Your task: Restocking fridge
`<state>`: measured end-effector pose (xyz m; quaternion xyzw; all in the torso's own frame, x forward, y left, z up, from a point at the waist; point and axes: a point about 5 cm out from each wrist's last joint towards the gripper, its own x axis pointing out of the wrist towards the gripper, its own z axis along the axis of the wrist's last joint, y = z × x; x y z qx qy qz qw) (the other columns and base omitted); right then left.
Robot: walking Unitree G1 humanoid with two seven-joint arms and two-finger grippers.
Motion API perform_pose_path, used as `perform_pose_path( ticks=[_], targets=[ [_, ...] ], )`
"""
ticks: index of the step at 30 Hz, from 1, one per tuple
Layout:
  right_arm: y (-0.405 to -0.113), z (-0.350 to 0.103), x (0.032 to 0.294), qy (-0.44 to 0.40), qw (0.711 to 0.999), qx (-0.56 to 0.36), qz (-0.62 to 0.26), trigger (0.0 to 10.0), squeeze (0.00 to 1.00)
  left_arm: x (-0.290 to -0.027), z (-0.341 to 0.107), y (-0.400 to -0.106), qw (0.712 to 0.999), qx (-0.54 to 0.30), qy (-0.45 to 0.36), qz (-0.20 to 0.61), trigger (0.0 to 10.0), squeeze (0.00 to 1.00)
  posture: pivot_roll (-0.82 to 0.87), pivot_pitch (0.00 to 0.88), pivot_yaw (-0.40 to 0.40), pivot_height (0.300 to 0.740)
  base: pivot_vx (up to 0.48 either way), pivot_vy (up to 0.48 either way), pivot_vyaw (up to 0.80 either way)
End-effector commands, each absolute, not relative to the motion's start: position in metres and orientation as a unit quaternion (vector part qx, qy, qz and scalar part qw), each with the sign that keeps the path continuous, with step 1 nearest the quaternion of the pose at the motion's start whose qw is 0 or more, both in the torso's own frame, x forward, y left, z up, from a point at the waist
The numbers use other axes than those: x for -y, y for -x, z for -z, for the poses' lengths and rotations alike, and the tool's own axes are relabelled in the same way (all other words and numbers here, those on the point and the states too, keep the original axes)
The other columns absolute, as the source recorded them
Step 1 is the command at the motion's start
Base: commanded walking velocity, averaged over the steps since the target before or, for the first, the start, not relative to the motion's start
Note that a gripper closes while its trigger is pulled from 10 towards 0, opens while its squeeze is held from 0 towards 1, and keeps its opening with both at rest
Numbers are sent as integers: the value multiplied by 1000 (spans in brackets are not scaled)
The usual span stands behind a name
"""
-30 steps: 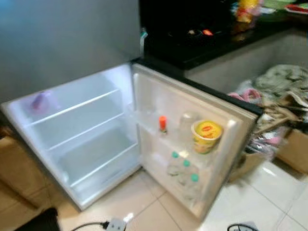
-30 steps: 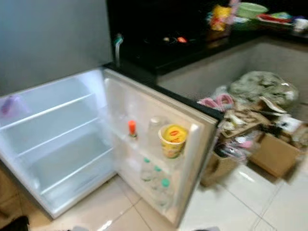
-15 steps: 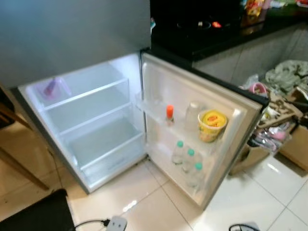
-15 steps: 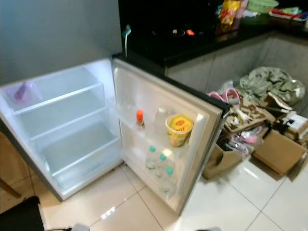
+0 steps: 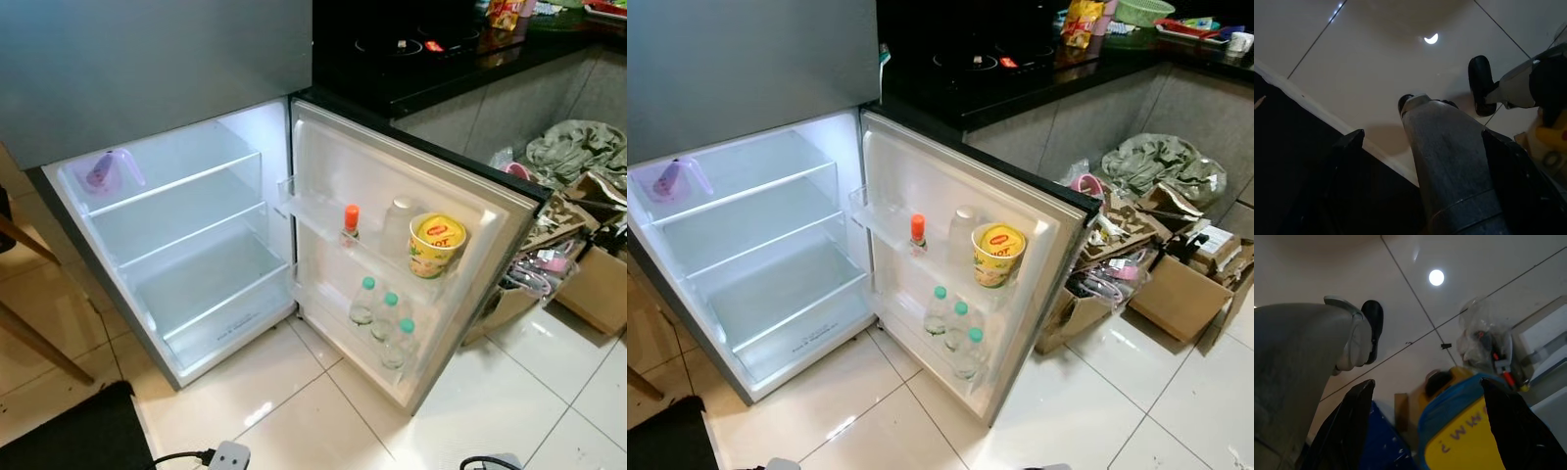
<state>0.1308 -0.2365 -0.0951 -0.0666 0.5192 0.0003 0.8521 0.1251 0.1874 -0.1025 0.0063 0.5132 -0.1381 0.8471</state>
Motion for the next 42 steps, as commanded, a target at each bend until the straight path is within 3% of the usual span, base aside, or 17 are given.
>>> perform_pose_path(
  ticks=[1,12,14,17,23,25,27,29,30,38,42],
  targets=[
    [-138,91,243,65,858,-508,18,10000,0,-186,108,-111,831,-538,-7,141,10000,0,-63,49,-27,740,0,-458,0],
    [-187,53,289,45,904,-398,149,10000,0,-186,109,-106,827,-544,-11,140,10000,0,-60,55,-29,740,0,0,0],
    [-211,31,304,11,924,-333,186,0,0,-186,109,-106,827,-545,-11,141,10000,0,-60,56,-29,740,0,0,0],
    [-241,-6,326,-40,942,-233,237,0,0,-186,109,-106,826,-545,-14,143,10000,0,-57,57,-31,740,0,0,0],
    [-269,-49,345,-133,947,-113,270,0,0,-186,109,-106,826,-544,-12,144,10000,0,-55,52,-33,740,0,0,0],
    [-273,-55,347,-157,946,-92,270,0,0,-186,109,-106,826,-544,-12,144,10000,0,-55,52,-33,740,0,0,0],
    [-290,-75,344,-255,939,-17,231,0,0,-186,109,-105,826,-545,-13,146,10000,0,-55,50,-32,740,0,0,0],
    [-298,-84,340,-285,937,12,200,0,0,-186,109,-105,826,-545,-14,146,10000,0,-56,53,-31,740,0,0,0],
    [-307,-92,332,-297,942,34,154,10000,0,-186,109,-105,825,-545,-15,147,10000,0,-56,52,-31,740,0,0,0],
    [-329,-104,289,-252,967,41,-12,10000,0,-186,109,-106,826,-544,-14,149,10000,0,-58,56,-31,740,0,0,0],
    [-332,-105,249,-239,952,38,-187,10000,0,-184,109,-106,825,-544,-14,150,10000,0,-57,56,-31,740,0,0,0]
  ],
)
